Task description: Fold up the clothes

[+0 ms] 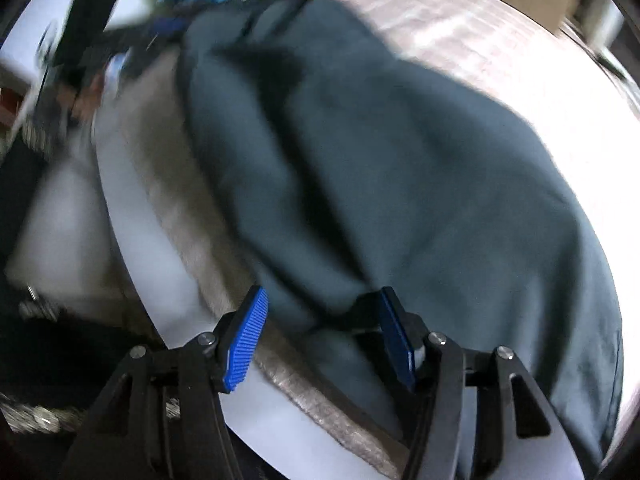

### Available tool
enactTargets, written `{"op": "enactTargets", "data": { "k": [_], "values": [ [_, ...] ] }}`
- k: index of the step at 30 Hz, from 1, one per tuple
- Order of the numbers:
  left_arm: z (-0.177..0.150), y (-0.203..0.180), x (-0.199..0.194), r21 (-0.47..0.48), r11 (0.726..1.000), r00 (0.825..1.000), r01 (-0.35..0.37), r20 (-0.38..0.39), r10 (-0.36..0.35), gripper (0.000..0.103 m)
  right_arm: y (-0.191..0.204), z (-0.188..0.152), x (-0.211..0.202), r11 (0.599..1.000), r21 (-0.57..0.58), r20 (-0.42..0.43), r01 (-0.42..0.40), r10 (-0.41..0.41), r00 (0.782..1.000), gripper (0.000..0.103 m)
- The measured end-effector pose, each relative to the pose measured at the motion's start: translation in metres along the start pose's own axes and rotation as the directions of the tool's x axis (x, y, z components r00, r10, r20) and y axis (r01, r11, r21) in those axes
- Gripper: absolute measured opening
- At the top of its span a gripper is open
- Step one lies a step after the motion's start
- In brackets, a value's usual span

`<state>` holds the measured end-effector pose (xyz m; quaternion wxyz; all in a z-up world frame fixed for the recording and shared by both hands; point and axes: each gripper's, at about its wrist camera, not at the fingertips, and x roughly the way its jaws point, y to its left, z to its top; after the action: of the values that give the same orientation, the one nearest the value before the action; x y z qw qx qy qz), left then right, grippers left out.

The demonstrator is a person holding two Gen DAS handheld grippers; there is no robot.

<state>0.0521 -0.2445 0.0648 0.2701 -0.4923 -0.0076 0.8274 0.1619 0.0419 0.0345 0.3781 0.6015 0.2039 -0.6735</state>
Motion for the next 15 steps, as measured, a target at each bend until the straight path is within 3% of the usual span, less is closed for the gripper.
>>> {"op": "enactTargets", "data": {
  "k": [2,3,4,6,7,9,12,14,15],
  "values": [
    [0.003,0.002,0.007,0.005,0.999,0.999,0.051,-0.013,-0.051,0.053,0.018,0.0,0.011,0.987,-0.112,-0.004,0.116,-0.117,0.993,0.056],
    [0.004,-0.002,0.012,0.014,0.996,0.996,0.087,-0.019,-0.087,0.048,0.024,0.0,0.016,0.974,-0.153,0.001,0.168,-0.17,0.985,0.056],
    [0.006,-0.005,0.018,0.024,0.992,0.992,0.122,-0.025,-0.122,0.037,0.029,0.0,0.022,0.957,-0.192,0.007,0.218,-0.221,0.975,0.056],
    [0.009,-0.017,0.024,0.074,0.992,0.993,0.104,-0.067,-0.099,0.015,0.024,0.001,0.02,0.961,-0.181,0.009,0.209,-0.211,0.977,0.055],
    [0.01,-0.023,0.027,0.099,0.991,0.993,0.093,-0.088,-0.085,0.011,0.022,0.002,0.019,0.963,-0.176,0.009,0.204,-0.206,0.979,0.053],
    [0.009,-0.029,0.019,0.12,0.988,0.992,0.098,-0.088,-0.088,0.008,0.014,0.002,0.013,0.973,-0.148,0.016,0.179,-0.179,0.984,0.027],
    [0.009,-0.032,-0.004,0.094,0.99,0.994,0.108,-0.046,-0.104,0.005,-0.005,0.001,-0.008,0.99,-0.073,0.029,0.117,-0.115,0.993,0.017],
    [0.012,-0.033,-0.018,0.078,0.992,0.995,0.099,-0.009,-0.099,0.004,-0.014,-0.001,-0.024,0.992,-0.05,0.075,0.116,-0.112,0.991,0.005],
    [0.016,-0.034,-0.024,0.069,0.993,0.995,0.095,0.009,-0.095,0.003,-0.018,-0.001,-0.03,0.991,-0.036,0.086,0.127,-0.123,0.989,0.005]
  ]
}}
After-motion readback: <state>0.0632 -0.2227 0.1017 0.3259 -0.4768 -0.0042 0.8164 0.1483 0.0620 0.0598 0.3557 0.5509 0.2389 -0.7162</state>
